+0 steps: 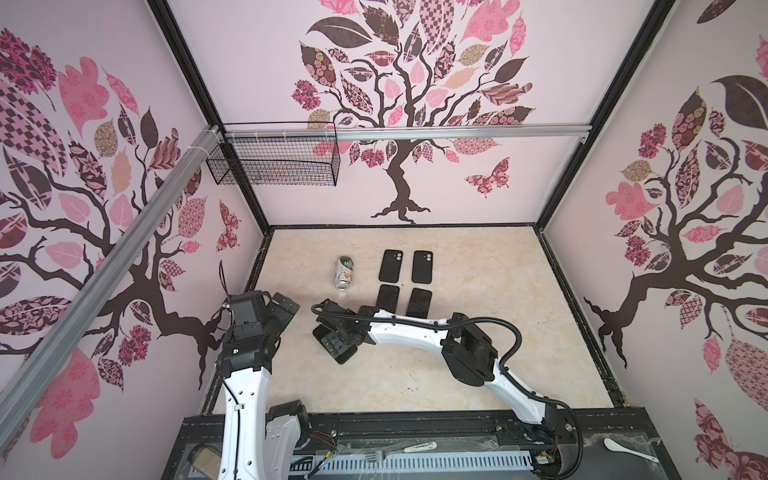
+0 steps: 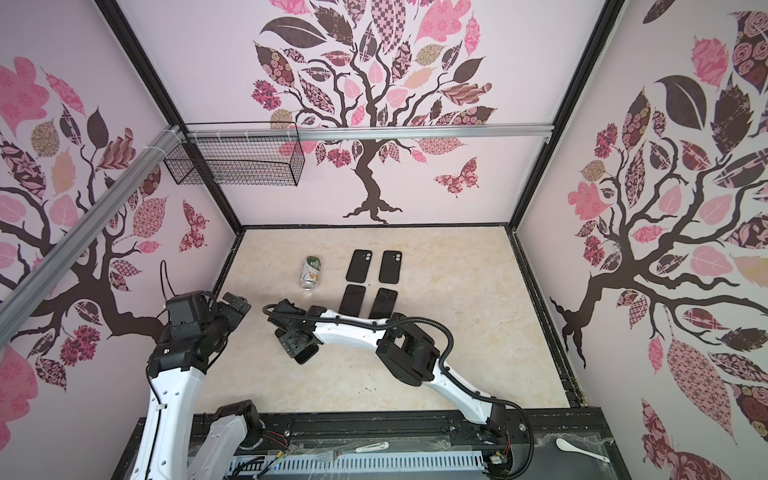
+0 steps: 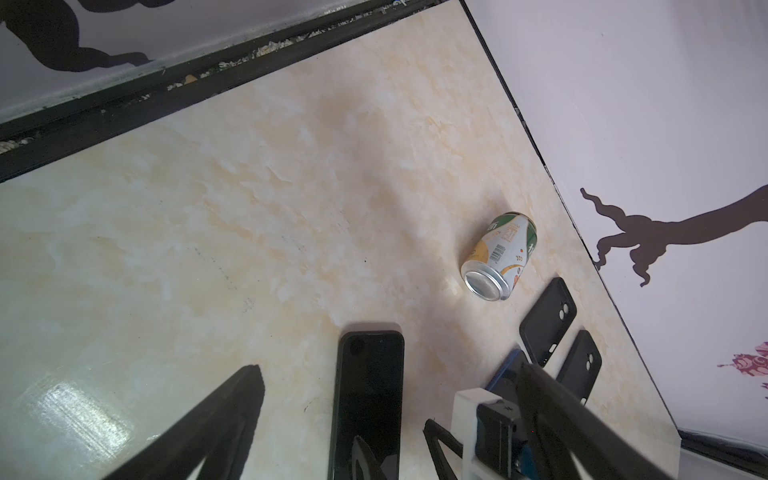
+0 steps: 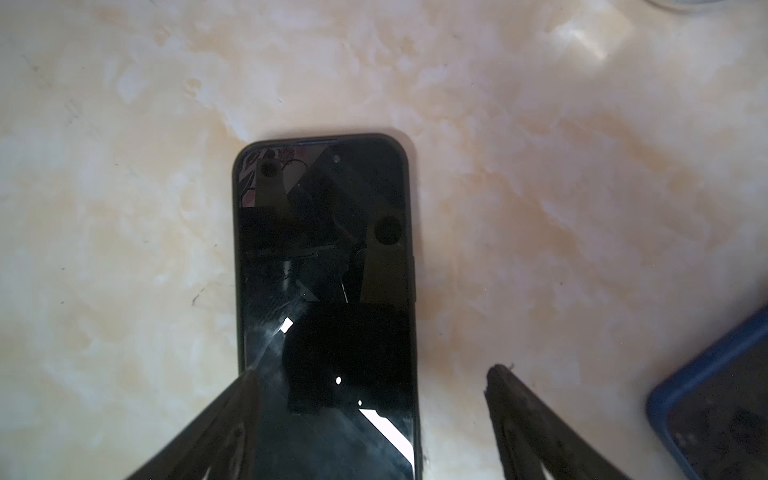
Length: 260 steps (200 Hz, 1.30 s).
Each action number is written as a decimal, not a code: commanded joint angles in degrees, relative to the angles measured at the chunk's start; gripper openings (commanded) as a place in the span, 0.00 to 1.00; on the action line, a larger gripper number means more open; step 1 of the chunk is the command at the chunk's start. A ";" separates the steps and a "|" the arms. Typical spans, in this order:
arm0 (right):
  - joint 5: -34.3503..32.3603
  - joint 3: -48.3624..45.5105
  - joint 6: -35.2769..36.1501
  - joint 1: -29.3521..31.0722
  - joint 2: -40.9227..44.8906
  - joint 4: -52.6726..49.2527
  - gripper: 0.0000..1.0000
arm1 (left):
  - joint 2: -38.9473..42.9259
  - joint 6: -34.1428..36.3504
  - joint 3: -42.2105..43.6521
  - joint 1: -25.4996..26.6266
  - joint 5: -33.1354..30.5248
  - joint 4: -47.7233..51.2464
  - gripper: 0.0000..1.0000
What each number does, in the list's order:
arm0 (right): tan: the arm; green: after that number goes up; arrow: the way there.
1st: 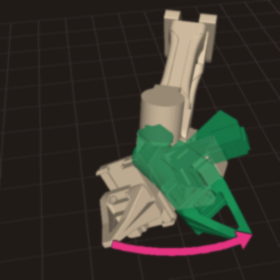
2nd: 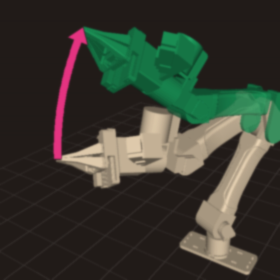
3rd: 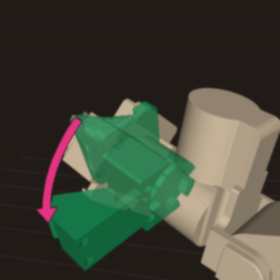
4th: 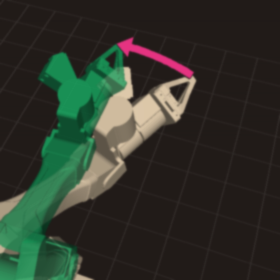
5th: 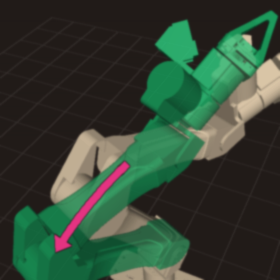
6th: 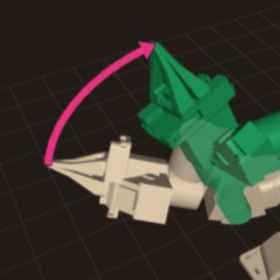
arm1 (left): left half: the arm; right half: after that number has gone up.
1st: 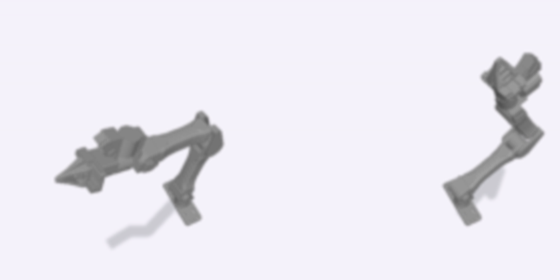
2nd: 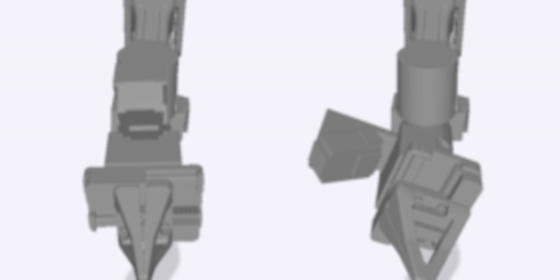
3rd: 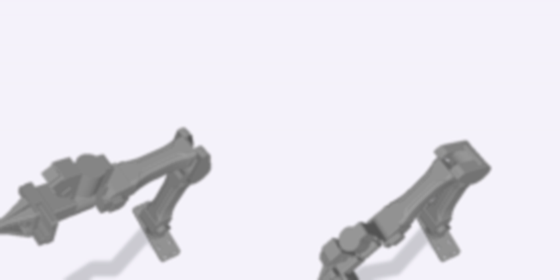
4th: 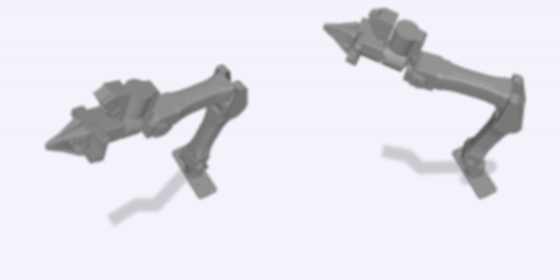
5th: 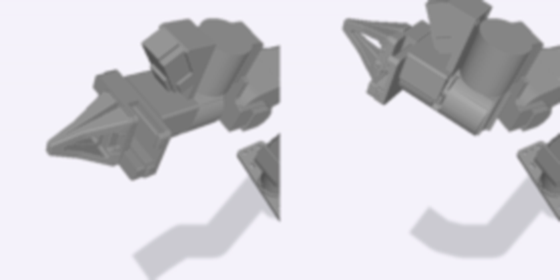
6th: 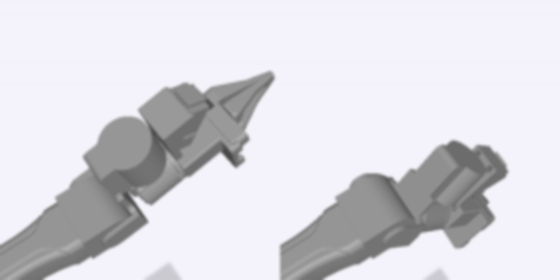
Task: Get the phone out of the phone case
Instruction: 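Close the right gripper on the black phone and lift it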
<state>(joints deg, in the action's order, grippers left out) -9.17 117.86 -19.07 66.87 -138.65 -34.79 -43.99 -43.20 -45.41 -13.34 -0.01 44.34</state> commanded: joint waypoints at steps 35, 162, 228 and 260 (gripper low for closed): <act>1.74 7.75 1.04 0.89 -7.70 -4.92 0.92 | 0.93 -0.31 0.24 -1.31 -3.11 2.63 0.98; -1.34 20.85 1.11 1.33 -18.75 -14.49 0.79 | 2.91 1.58 -0.47 -1.70 -4.96 4.45 0.98; 0.22 12.52 -4.41 1.33 -6.20 -15.01 0.66 | 4.57 4.30 -2.59 -1.72 -4.41 4.69 0.98; -4.00 -4.95 -10.22 1.25 9.58 -6.20 0.57 | 2.21 7.87 -3.53 -1.50 -3.22 4.31 0.98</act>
<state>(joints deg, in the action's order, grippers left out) -10.39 122.41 -23.05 68.03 -141.73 -42.70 -40.34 -38.96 -45.76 -14.76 -4.03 48.80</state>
